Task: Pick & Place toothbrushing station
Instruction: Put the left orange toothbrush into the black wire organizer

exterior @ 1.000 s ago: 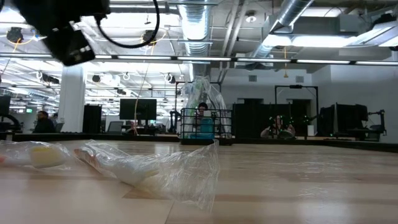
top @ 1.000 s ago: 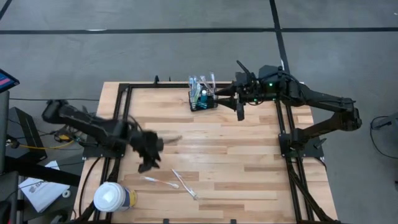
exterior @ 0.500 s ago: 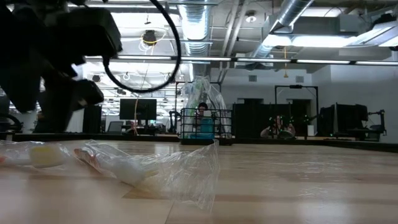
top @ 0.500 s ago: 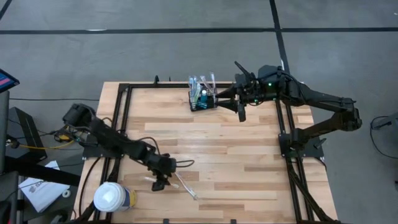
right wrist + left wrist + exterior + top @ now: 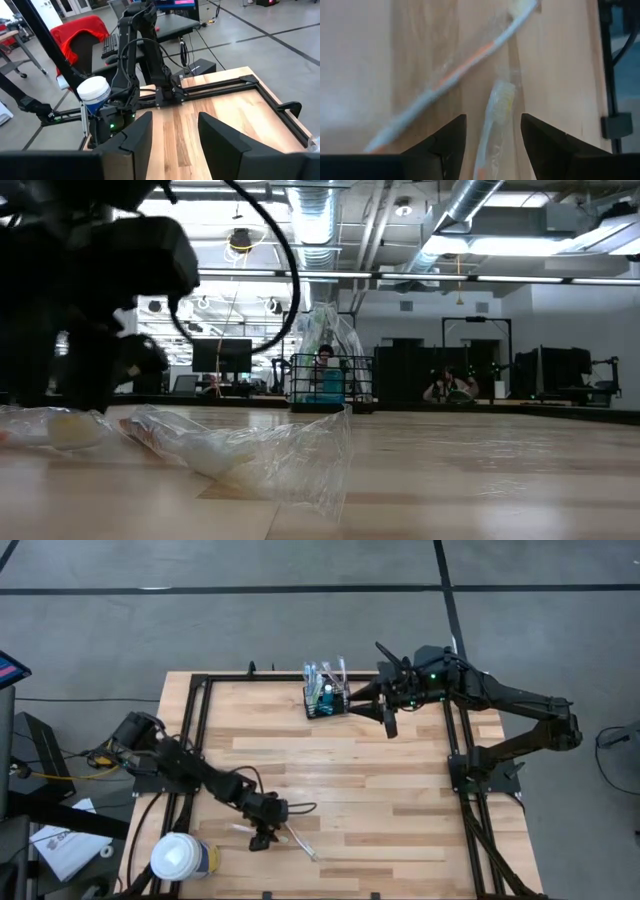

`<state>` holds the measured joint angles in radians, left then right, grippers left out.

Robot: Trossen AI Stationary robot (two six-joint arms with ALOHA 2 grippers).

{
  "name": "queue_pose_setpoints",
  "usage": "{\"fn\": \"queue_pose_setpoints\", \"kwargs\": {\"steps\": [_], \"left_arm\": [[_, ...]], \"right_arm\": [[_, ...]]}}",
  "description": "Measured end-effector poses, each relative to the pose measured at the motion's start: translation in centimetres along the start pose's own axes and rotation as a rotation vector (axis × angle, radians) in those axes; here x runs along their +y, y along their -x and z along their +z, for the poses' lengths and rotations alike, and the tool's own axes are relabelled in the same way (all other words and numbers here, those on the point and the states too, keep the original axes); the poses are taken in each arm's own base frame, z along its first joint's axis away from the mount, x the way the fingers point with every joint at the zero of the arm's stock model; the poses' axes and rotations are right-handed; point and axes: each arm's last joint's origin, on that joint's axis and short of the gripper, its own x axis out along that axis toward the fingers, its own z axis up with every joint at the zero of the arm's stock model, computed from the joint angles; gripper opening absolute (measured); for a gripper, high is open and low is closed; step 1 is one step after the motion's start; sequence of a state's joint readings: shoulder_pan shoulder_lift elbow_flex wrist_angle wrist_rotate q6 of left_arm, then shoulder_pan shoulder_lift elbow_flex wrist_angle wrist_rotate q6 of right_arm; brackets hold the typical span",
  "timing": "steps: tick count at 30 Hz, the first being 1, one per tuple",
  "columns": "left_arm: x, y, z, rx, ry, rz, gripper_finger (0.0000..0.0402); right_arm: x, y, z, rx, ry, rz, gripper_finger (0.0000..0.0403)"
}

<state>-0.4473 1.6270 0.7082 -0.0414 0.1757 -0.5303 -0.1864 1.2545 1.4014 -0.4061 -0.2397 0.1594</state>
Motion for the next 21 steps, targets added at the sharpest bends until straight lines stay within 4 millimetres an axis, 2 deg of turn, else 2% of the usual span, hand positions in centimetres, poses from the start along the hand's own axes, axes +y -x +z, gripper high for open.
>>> {"fn": "queue_pose_setpoints", "kwargs": {"steps": [5,10,13,16,21], "left_arm": [[-0.3,-1.3,-0.4,0.018,0.000,-0.025,0.0182],[-0.3,-1.7,-0.4,0.015,0.007,-0.022,0.0173],[-0.1,-2.0,-0.6,0.023,0.015,-0.011,0.0121],[0.0,-1.9,-0.3,0.010,0.078,-0.020,0.0029],[-0.7,-0.8,0.8,-0.034,0.103,-0.180,0.0004]], "right_arm": [[-0.1,0.0,-0.2,0.028,0.002,0.016,0.0146],[-0.2,0.0,-0.3,0.034,-0.001,0.013,0.0145],[-0.3,0.1,-0.3,0.032,-0.002,0.007,0.0145],[-0.3,0.1,-0.3,0.032,-0.002,0.007,0.0145],[-0.3,0.1,-0.2,0.028,0.004,0.008,0.0145]]}}
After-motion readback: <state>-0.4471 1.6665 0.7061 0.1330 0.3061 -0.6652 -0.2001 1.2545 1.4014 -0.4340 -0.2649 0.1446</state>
